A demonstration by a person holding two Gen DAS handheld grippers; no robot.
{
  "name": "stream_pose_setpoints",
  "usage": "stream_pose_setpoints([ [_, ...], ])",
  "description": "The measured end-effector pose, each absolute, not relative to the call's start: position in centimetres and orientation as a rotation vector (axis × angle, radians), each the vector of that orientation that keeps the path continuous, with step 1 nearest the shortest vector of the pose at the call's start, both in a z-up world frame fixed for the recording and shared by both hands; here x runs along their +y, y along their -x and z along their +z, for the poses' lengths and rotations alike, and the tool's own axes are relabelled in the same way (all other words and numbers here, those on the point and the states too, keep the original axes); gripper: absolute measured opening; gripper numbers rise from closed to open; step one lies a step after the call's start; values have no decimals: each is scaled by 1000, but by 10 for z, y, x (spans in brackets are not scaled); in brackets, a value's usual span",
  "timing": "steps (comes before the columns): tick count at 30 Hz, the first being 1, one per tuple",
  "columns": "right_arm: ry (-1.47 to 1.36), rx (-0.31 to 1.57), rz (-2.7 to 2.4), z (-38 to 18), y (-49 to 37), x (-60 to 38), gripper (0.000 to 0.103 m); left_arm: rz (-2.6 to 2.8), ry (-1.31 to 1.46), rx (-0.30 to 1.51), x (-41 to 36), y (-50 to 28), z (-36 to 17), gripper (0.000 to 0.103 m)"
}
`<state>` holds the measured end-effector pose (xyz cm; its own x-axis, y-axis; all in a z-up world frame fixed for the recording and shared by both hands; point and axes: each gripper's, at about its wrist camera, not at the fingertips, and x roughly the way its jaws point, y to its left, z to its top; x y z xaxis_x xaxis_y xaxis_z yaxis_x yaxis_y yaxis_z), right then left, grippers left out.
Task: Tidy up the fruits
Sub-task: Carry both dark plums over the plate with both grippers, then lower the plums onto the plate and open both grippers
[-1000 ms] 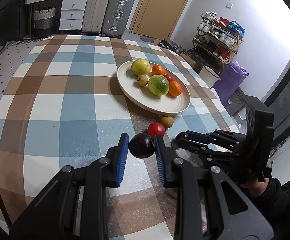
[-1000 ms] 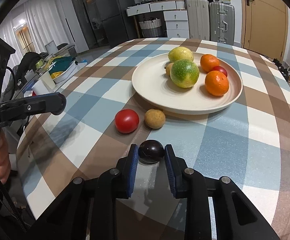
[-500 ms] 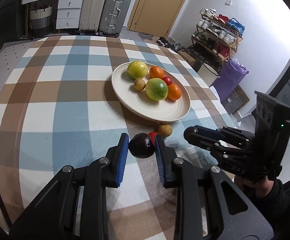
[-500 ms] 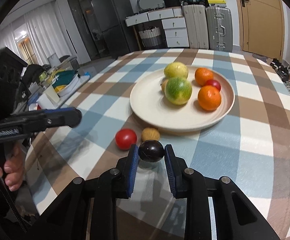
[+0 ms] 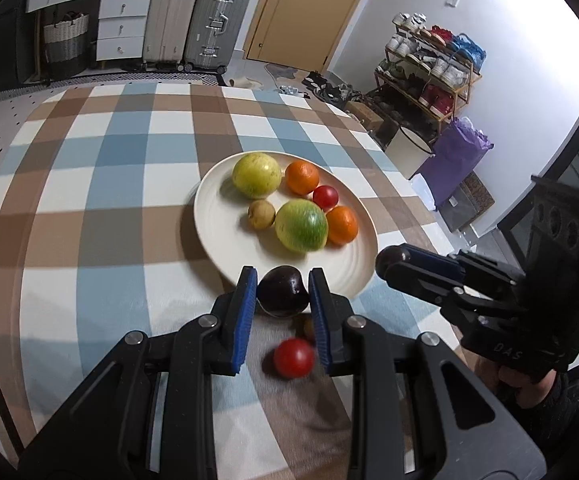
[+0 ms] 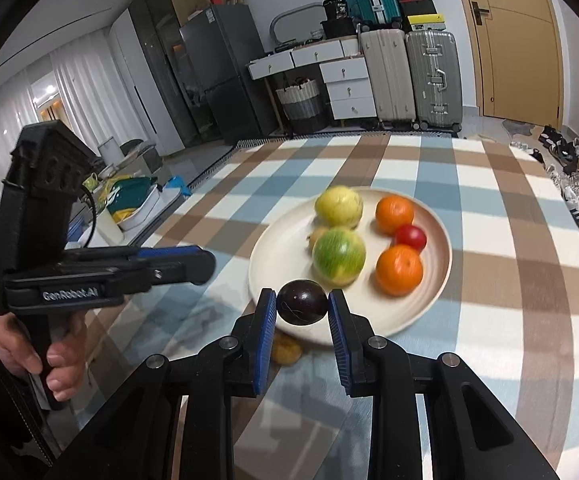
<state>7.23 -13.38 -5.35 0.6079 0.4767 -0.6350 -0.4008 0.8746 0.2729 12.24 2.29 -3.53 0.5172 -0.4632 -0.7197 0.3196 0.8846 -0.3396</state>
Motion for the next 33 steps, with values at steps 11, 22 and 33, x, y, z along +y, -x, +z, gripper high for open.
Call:
stream_pose_setpoints([
  [11, -132, 743, 502, -40, -117, -139, 27, -488, 156, 916, 1, -177, -29, 23],
  [22, -164, 766, 477, -55, -157, -141, 27, -489, 146, 992, -1, -213, -64, 23],
  [33, -168, 790, 444, -73, -178, -140, 27, -519, 162, 1024, -4, -223, -84, 23],
])
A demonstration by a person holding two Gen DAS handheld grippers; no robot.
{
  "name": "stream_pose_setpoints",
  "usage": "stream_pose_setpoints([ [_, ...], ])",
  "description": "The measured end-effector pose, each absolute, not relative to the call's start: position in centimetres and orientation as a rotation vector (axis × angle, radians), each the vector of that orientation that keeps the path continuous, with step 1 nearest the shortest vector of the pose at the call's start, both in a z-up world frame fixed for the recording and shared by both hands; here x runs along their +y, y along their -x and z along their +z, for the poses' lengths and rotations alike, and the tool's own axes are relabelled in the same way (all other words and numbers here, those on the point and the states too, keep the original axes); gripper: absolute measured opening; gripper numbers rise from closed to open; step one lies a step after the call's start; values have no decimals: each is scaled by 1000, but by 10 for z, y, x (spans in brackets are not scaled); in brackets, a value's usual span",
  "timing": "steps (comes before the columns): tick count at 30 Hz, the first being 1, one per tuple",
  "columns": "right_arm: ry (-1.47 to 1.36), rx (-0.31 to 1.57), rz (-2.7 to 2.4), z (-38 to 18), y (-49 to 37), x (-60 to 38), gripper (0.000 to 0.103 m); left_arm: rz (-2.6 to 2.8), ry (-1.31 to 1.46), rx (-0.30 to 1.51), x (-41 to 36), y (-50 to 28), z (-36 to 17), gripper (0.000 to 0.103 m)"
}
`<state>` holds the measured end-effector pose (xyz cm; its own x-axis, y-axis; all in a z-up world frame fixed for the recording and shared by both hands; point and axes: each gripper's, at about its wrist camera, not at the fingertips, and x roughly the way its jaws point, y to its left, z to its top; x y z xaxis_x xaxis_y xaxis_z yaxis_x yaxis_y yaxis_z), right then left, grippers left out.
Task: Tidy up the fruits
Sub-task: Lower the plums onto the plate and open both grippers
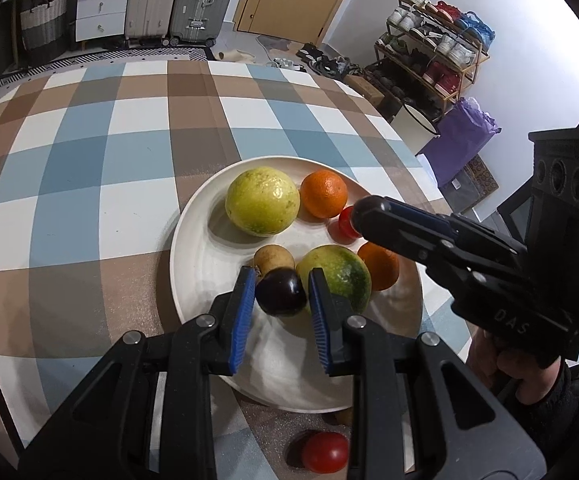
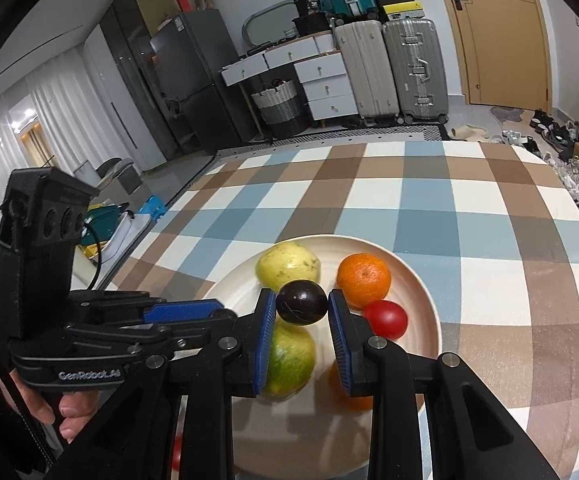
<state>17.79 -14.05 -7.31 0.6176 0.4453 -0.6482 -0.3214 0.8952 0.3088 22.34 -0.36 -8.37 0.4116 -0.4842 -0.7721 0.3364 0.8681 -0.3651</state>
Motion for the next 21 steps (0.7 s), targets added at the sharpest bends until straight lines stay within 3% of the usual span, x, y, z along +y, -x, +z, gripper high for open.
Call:
stream_pose_setpoints([
  [2, -168, 799, 428, -76, -181, -141, 33, -515, 170, 1024, -3, -224, -84, 24],
  [5, -176, 797, 415, -78, -180, -144, 51, -517, 175, 1022, -3, -223, -82, 26],
  [11, -191, 726, 371, -62, -166, -158, 52, -513, 183, 974, 7, -211, -65, 48],
  [16, -213, 712, 346, -53, -153, -167, 54, -482, 191, 942, 19, -195, -52, 50],
  [20, -207, 691, 349, -47, -136, -168, 71, -457, 192, 926, 27, -177, -46, 61],
  [21, -203, 689, 348, -47, -131, -167, 72, -452, 193, 923, 29, -173, -46, 64],
])
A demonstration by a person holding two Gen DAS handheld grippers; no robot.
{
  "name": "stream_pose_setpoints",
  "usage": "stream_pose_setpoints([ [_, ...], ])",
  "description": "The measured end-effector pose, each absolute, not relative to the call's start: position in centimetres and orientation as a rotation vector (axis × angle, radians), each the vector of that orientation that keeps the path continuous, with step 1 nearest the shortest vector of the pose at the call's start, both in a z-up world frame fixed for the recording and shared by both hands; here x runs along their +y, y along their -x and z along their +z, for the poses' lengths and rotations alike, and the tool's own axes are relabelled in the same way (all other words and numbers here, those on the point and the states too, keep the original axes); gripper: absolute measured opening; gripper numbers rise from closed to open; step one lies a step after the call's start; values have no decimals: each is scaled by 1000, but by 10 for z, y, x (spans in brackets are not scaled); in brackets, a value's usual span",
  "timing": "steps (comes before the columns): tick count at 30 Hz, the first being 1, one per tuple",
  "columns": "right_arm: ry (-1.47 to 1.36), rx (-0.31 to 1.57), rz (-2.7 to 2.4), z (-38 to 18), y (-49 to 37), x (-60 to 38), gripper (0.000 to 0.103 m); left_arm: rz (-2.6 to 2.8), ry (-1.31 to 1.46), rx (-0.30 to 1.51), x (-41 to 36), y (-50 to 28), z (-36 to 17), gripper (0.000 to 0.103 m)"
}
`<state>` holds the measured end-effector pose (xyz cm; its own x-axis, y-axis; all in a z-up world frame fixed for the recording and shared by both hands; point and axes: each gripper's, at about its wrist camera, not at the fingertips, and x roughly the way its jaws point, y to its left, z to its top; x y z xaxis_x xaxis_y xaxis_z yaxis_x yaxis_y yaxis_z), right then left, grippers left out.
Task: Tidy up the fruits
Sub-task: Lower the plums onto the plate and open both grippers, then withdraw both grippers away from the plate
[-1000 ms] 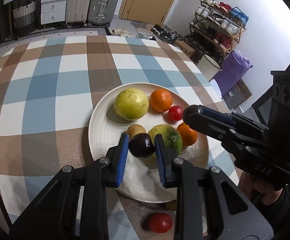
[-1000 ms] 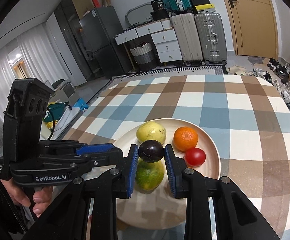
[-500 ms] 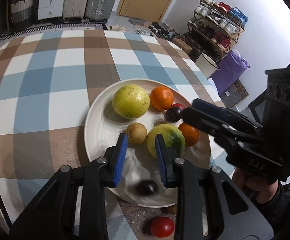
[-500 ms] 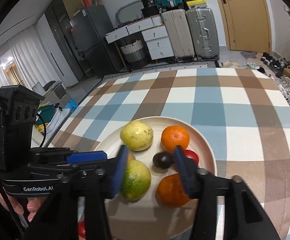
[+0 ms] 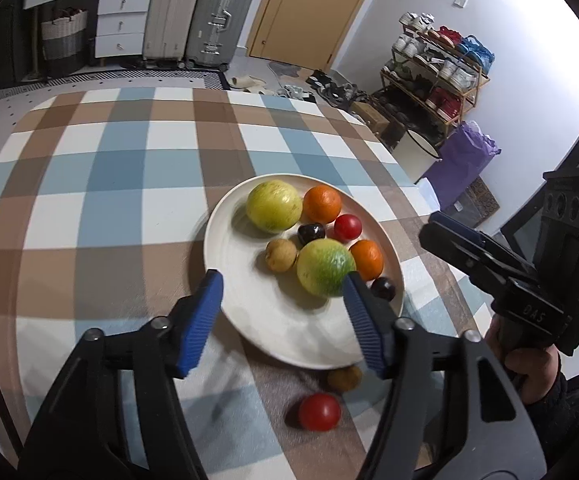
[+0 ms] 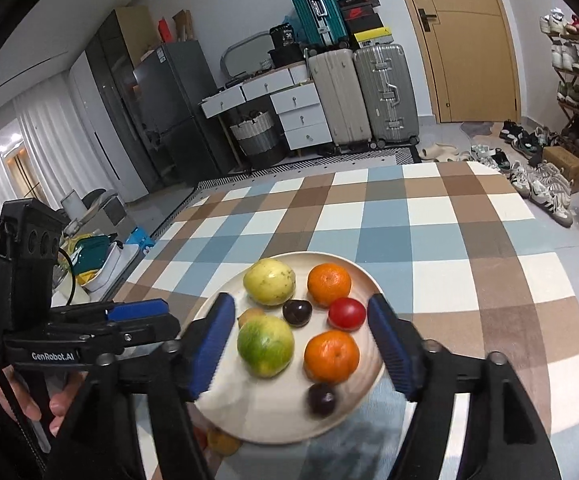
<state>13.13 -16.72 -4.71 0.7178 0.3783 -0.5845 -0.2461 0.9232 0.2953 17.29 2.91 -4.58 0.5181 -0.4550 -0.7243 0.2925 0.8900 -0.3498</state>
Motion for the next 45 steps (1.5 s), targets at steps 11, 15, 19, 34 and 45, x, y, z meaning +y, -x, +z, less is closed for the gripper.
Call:
stream_pose_setpoints([
  [11, -219, 685, 382, -45, -95, -165, 81, -429, 196, 929, 42, -128, -47, 83],
  [15, -210, 666, 389, -39, -81, -161, 88, -407, 191, 923, 45, -115, -46, 97],
  [19, -197, 645, 407, -36, -66, -155, 93, -392, 198, 922, 45, -104, -47, 102],
  [34, -144, 613, 436, -29, -21, -140, 98, -337, 140, 980, 30, -83, -70, 102],
  [45, -140, 623, 448, -32, -6, -137, 98, -354, 134, 1033, 20, -85, -88, 102],
])
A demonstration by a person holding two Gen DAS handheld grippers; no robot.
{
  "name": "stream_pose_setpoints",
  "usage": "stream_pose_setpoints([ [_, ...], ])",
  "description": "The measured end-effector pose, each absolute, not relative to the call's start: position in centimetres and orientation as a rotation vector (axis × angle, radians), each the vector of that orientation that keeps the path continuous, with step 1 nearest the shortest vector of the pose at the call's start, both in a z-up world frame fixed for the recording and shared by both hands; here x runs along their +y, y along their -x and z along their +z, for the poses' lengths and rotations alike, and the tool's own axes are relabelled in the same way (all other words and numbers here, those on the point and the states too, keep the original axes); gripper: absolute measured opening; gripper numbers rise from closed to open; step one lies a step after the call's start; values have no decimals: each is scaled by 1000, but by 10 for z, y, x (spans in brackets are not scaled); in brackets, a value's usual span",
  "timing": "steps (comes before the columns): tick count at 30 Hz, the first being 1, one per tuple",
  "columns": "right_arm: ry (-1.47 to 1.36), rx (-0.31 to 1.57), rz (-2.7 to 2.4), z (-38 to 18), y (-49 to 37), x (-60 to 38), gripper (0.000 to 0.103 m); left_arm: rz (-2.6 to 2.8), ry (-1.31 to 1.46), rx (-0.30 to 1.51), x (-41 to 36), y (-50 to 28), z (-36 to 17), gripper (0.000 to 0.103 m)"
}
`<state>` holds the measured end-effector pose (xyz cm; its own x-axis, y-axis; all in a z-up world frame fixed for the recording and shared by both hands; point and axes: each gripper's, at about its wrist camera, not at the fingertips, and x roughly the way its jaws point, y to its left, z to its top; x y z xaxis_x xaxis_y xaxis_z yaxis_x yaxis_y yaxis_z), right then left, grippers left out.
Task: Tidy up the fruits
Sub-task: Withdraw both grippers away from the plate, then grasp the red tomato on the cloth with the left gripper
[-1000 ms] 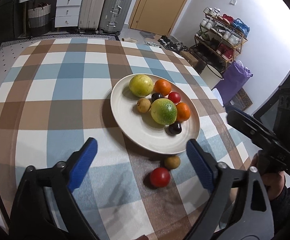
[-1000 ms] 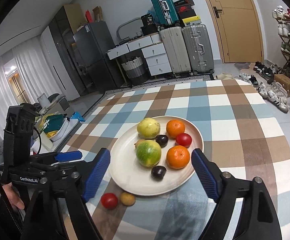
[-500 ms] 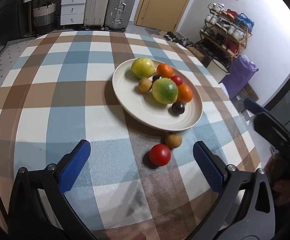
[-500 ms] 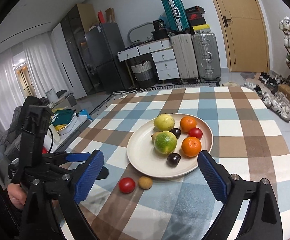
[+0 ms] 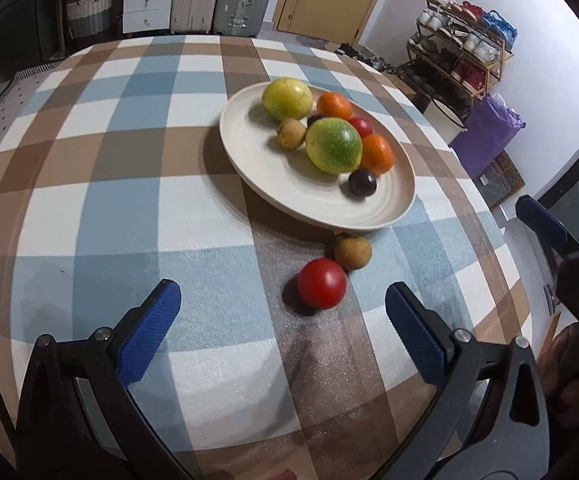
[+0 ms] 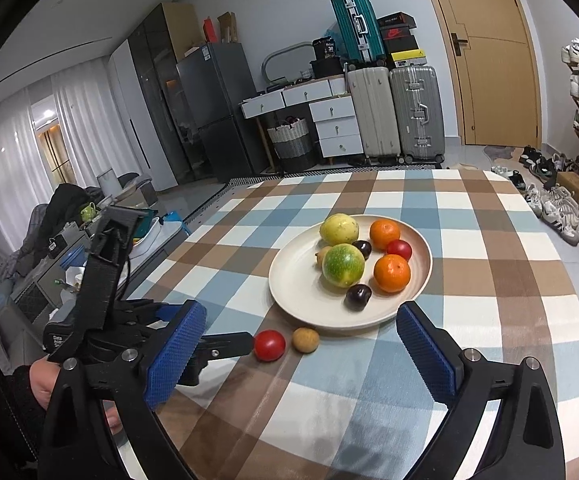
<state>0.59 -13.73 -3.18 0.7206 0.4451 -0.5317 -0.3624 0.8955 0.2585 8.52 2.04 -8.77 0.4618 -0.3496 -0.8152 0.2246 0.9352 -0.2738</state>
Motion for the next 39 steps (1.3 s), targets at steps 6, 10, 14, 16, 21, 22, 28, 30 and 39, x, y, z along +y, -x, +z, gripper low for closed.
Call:
stream_pose_setpoints([
  [6, -135, 625, 448, -35, -3, -137, 98, -375, 118, 1052, 11, -86, -95, 102],
  [10, -142, 629, 446, -37, -4, -140, 98, -388, 111, 1061, 6, -86, -98, 102],
  [14, -148, 635, 443, -40, -5, -142, 98, -394, 109, 1051, 3, -87, -98, 101],
  [16, -151, 637, 443, -40, -5, -144, 99, -394, 101, 1032, 3, -87, -97, 97],
  [21, -155, 643, 439, -43, -5, -145, 99, -412, 64, 1025, -2, -90, -95, 66],
  [22, -156, 644, 438, -43, -6, -146, 99, -424, 61, 1034, -3, -90, -97, 61],
  [28, -156, 645, 437, -43, -6, -146, 98, -490, 72, 1062, -4, -88, -104, 28],
  [30, -157, 645, 437, -43, -6, -147, 98, -535, 87, 1061, -3, -90, -106, 27],
  [39, -161, 653, 438, -46, -7, -146, 98, -548, 110, 1039, 5, -87, -100, 27],
])
